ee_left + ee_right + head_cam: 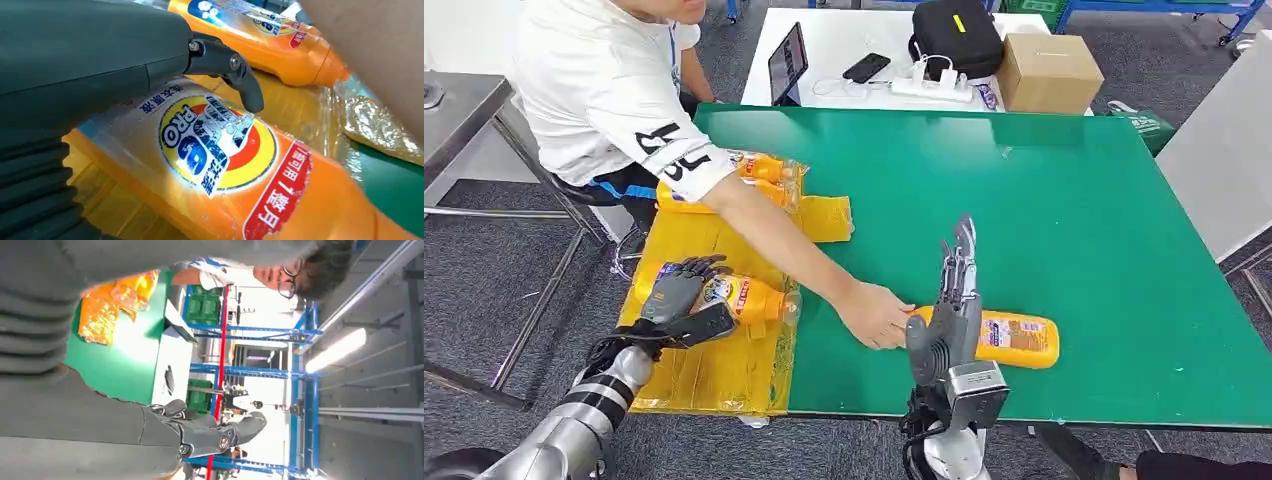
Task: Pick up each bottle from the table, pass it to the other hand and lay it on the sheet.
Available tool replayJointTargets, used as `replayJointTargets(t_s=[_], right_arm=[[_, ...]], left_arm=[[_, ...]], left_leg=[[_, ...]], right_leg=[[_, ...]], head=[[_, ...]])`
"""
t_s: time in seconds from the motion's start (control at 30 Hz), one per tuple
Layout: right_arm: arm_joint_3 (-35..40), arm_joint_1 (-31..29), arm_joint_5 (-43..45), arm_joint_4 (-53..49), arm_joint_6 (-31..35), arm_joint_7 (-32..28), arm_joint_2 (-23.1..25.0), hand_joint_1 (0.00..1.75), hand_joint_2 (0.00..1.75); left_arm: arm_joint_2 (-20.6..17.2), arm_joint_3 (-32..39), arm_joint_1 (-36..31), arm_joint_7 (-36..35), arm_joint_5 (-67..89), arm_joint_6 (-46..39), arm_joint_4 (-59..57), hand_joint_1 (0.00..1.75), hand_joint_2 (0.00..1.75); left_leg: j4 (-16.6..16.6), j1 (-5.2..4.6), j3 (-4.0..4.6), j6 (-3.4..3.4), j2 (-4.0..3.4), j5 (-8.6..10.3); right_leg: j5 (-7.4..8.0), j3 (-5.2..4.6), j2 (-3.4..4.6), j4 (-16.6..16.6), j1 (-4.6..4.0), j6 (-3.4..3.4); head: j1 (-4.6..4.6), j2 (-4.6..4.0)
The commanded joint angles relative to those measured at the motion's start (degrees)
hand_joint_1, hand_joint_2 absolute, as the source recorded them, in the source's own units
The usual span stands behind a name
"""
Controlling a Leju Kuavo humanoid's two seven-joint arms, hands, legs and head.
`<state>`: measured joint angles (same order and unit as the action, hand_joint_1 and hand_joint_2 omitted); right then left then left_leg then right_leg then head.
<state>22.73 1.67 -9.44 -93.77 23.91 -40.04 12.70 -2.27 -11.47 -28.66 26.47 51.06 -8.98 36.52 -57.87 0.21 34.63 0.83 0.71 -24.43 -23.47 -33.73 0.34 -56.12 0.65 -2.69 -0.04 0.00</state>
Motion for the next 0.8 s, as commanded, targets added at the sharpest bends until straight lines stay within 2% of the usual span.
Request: replayJointTargets(t_s=[0.03,0.13,0.2,0.3,0.33,0.37,0.4,0.47,0.53,0.6,0.67,0.8], right_arm=[[-2.1,-2.4,0.5,6.2,-0.9,0.3,0.3,0.00,1.75],[-2.1,-2.6,0.5,7.2,-0.9,0.3,0.5,0.00,1.75],[-2.0,-2.6,0.2,7.7,-1.1,0.7,0.4,0.00,1.75],[-2.1,-2.5,0.2,7.9,-1.1,0.7,0.3,0.00,1.75],[-2.0,-2.5,0.0,7.9,-1.3,0.8,0.3,0.00,1.75],[-1.8,-2.6,-1.0,8.3,-1.6,2.0,0.1,0.00,1.75],[-1.6,-2.6,-1.7,8.8,-1.7,2.7,0.2,0.00,1.75],[-0.6,-3.4,-5.8,11.8,-2.1,6.8,-0.8,0.00,1.75],[0.3,-4.6,-11.2,16.0,-2.2,10.5,-2.5,0.00,1.75],[0.4,-4.9,-15.7,18.1,-4.2,13.5,-4.8,0.00,1.75],[-1.5,-4.0,-19.8,18.4,-4.9,15.9,-6.8,0.00,1.75],[-4.4,-1.8,-25.3,15.9,-7.0,20.0,-10.2,0.00,1.75]], left_arm=[[-0.8,1.2,5.5,1.8,-6.1,5.9,1.9,0.00,0.00],[0.1,4.0,7.4,3.8,-13.2,10.0,5.5,0.00,0.00],[1.5,6.3,8.6,4.1,-16.6,8.9,9.0,0.00,0.00],[1.7,6.2,8.8,3.7,-16.7,8.9,9.7,0.00,0.00],[2.4,7.8,9.1,4.2,-18.3,7.4,10.7,0.00,0.00],[5.0,12.2,10.0,6.4,-22.4,2.4,14.3,0.00,0.00],[6.5,13.9,10.7,7.2,-23.7,-1.2,17.6,0.00,1.75],[9.8,18.0,11.7,10.8,-23.9,-18.7,26.7,0.00,1.75],[11.1,19.4,12.4,13.4,-24.1,-29.3,34.2,0.00,1.75],[13.0,18.9,14.5,13.5,-23.8,-31.0,42.9,0.00,1.75],[14.3,15.6,17.3,13.5,-27.1,-31.0,48.4,0.00,1.75],[14.2,10.8,21.7,11.3,-33.1,-27.0,51.7,0.00,1.75]], left_leg=[[0.2,0.01,-0.29,-0.04,-0.38,-0.07],[0.1,0.00,-0.24,-0.03,-0.30,-0.05],[0.1,0.00,-0.25,-0.02,-0.28,-0.04],[0.1,0.01,-0.17,-0.02,-0.25,-0.04],[0.1,0.04,-0.18,-0.02,-0.34,-0.05],[0.1,0.00,-0.16,-0.01,-0.24,-0.02],[0.1,0.04,-0.14,-0.02,-0.24,-0.03],[0.0,0.06,-0.06,-0.01,-0.23,-0.05],[-0.1,0.12,0.07,-0.01,-0.28,-0.06],[0.0,0.09,0.32,0.00,-0.25,0.00],[-0.1,0.13,0.24,-0.01,-0.21,-0.06],[0.0,0.06,0.19,0.02,-0.07,-0.05]], right_leg=[[0.06,0.18,0.29,0.2,-0.03,0.09],[0.04,0.15,0.23,0.1,-0.01,0.06],[0.05,0.15,0.20,0.1,-0.02,0.06],[0.03,0.07,0.13,0.1,-0.03,0.04],[0.05,0.06,0.18,0.1,-0.06,0.07],[0.03,0.05,0.11,0.1,-0.02,0.05],[0.04,0.04,0.09,0.1,-0.06,0.08],[0.03,-0.01,0.07,0.1,-0.08,0.07],[0.06,-0.14,0.06,0.1,-0.14,0.07],[0.11,-0.42,0.02,0.1,-0.10,0.04],[0.03,-0.26,-0.05,0.1,-0.15,0.06],[0.00,-0.18,-0.09,0.2,-0.07,-0.02]], head=[[-0.02,0.00],[-0.04,0.00],[0.00,0.00],[-0.02,0.00],[-0.02,0.00],[0.00,0.00],[-0.02,0.00],[-0.02,0.00],[-0.02,0.00],[-0.02,0.00],[0.00,0.00],[-0.02,0.00]])
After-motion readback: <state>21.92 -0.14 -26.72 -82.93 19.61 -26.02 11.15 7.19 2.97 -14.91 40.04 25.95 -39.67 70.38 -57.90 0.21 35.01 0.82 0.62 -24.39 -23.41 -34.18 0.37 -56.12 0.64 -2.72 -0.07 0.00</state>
